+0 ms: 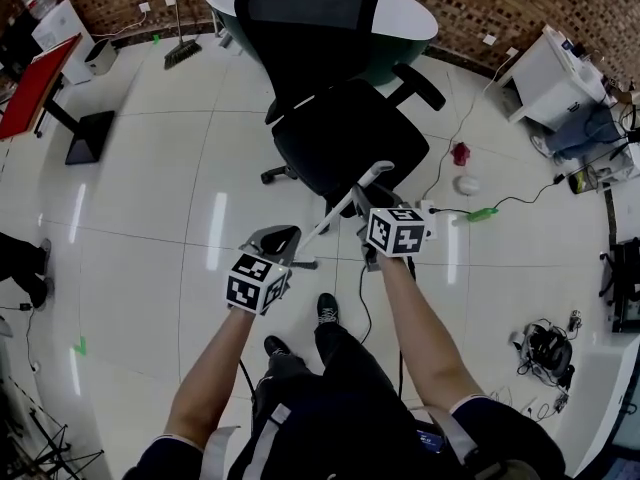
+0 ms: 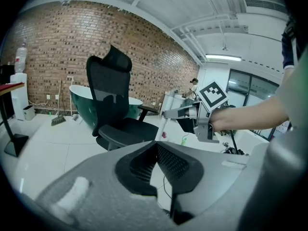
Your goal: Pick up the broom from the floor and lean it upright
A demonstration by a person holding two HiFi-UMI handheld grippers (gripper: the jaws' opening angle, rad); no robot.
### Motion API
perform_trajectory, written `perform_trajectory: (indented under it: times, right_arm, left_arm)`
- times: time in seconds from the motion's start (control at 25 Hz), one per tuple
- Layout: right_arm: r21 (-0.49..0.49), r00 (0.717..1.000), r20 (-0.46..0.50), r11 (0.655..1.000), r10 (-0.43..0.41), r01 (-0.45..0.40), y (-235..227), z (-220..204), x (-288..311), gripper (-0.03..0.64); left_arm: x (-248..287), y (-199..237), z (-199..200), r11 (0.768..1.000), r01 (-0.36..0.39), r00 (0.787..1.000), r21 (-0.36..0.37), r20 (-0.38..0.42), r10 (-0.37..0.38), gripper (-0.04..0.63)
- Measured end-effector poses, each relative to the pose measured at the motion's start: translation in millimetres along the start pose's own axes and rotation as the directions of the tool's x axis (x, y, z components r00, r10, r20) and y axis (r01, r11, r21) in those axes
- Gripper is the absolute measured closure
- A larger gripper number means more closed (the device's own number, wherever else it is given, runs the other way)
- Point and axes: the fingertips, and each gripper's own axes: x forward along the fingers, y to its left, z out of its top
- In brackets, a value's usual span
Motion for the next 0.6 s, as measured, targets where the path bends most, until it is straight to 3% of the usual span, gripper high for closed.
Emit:
perform_trajectory:
  times: [0.6]
  right_arm:
    - [-0.038,0.998,-0.060,0.999,0.025,-0.027,-88,37,79,0.520]
  left_arm:
    - [71,5,34,0.996,-0.068,0.998,-0.062,0.008,0.068,0.594]
